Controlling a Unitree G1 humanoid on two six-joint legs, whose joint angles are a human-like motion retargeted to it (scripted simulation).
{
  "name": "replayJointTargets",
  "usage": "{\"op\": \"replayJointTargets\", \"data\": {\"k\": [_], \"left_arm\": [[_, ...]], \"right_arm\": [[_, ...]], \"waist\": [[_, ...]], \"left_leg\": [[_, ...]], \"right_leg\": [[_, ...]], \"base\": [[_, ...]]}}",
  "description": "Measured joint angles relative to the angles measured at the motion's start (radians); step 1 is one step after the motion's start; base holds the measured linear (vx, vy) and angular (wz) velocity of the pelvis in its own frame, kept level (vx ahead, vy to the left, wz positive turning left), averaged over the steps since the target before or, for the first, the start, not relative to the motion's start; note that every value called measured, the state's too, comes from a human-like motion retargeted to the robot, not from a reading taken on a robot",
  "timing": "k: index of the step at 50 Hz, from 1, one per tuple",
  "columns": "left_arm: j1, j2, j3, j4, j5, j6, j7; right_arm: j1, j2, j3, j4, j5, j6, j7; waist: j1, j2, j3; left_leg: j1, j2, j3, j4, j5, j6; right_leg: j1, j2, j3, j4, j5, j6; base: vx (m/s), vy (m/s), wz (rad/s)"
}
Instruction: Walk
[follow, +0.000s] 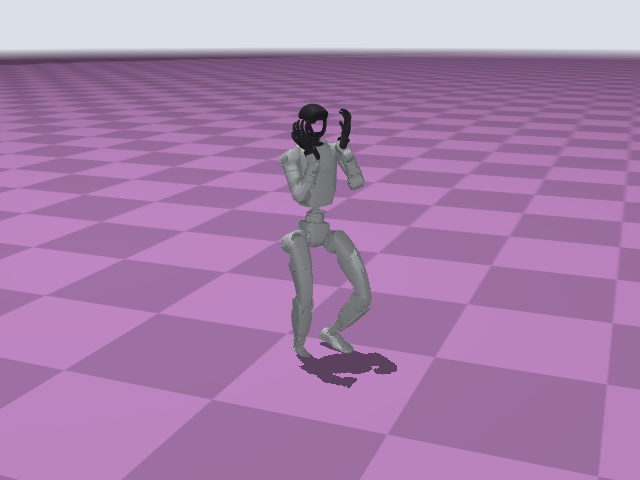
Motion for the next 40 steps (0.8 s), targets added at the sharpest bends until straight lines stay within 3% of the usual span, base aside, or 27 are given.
{"op": "replayJointTargets", "data": {"k": [9, 15, 17, 20, 25, 28, 30, 33, 35, 37, 40], "left_arm": [[-0.018, -0.007, -0.013, -0.001, -0.037, -0.017, -0.030], [-0.024, -0.007, -0.018, 0.009, -0.034, -0.015, -0.044], [-0.047, -0.004, -0.012, 0.027, -0.038, -0.012, -0.046], [-0.033, -0.009, -0.014, 0.031, -0.033, -0.008, -0.050], [-0.031, -0.024, 0.007, 0.043, -0.017, 0.005, -0.054], [-0.026, -0.040, 0.025, 0.042, 0.008, 0.011, -0.057], [-0.016, -0.052, 0.036, 0.039, 0.030, 0.014, -0.060], [-0.008, -0.064, 0.063, 0.042, 0.074, 0.023, -0.057], [-0.021, -0.064, 0.088, 0.052, 0.112, 0.032, -0.050], [-0.004, -0.071, 0.100, 0.058, 0.139, 0.034, -0.051], [-0.015, -0.066, 0.127, 0.073, 0.177, 0.037, -0.050]], "right_arm": [[0.038, 0.023, 0.021, 0.021, 0.063, -0.003, 0.035], [0.052, 0.028, 0.019, 0.012, 0.078, -0.003, 0.060], [0.039, 0.026, 0.008, 0.007, 0.090, -0.003, 0.078], [0.049, 0.030, 0.007, 0.000, 0.087, -0.005, 0.092], [0.052, 0.042, 0.004, -0.013, 0.083, -0.003, 0.134], [0.052, 0.058, 0.008, -0.022, 0.074, -0.003, 0.162], [0.053, 0.069, 0.011, -0.027, 0.064, -0.002, 0.176], [0.040, 0.084, 0.007, -0.031, 0.045, -0.001, 0.195], [0.012, 0.089, 0.001, -0.029, 0.030, 0.001, 0.207], [0.013, 0.096, -0.006, -0.029, 0.013, -0.002, 0.215], [-0.022, 0.098, -0.019, -0.024, -0.018, -0.003, 0.222]], "waist": [[-0.045, -0.092, -0.040], [-0.060, -0.126, -0.069], [-0.061, -0.180, -0.082], [-0.070, -0.210, -0.097], [-0.086, -0.310, -0.138], [-0.113, -0.371, -0.150], [-0.130, -0.399, -0.153], [-0.152, -0.422, -0.147], [-0.164, -0.415, -0.135], [-0.178, -0.430, -0.127], [-0.191, -0.406, -0.108]], "left_leg": [[-0.079, -0.201, 0.008, -0.552, 0.105, -0.082], [-0.122, -0.245, -0.003, -0.496, 0.137, -0.074], [-0.059, -0.300, 0.040, -0.577, 0.195, -0.056], [-0.072, -0.327, 0.055, -0.476, 0.182, -0.024], [0.026, -0.459, 0.125, -0.559, 0.163, 0.047], [0.084, -0.550, 0.144, -0.608, 0.155, 0.090], [0.103, -0.585, 0.150, -0.591, 0.126, 0.115], [0.147, -0.629, 0.153, -0.600, 0.099, 0.139], [0.203, -0.643, 0.140, -0.663, 0.099, 0.142], [0.222, -0.662, 0.141, -0.640, 0.074, 0.140], [0.311, -0.653, 0.115, -0.737, 0.073, 0.123]], "right_leg": [[0.061, -0.112, 0.031, 0.050, -0.115, 0.010], [0.064, -0.146, 0.057, 0.211, -0.223, 0.008], [0.073, -0.212, 0.080, 0.242, -0.241, 0.023], [0.068, -0.250, 0.090, 0.350, -0.248, 0.045], [0.035, -0.396, 0.137, 0.540, -0.113, 0.153], [-0.017, -0.459, 0.188, 0.707, 0.089, 0.266], [-0.054, -0.497, 0.196, 0.822, 0.198, 0.306], [-0.127, -0.574, 0.197, 0.968, 0.253, 0.300], [-0.190, -0.612, 0.185, 1.025, 0.247, 0.257], [-0.236, -0.667, 0.175, 1.068, 0.174, 0.215], [-0.326, -0.681, 0.144, 1.047, 0.082, 0.147]], "base": [[0.36, 0.02, 0.07], [0.40, 0.08, -0.02], [0.49, 0.08, -0.02], [0.45, 0.07, 0.08], [0.45, 0.07, 0.16], [0.38, 0.05, 0.37], [0.35, 0.02, 0.26], [0.35, 0.04, 0.08], [0.35, 0.04, -0.03], [0.34, 0.03, -0.06], [0.36, 0.02, -0.20]]}}
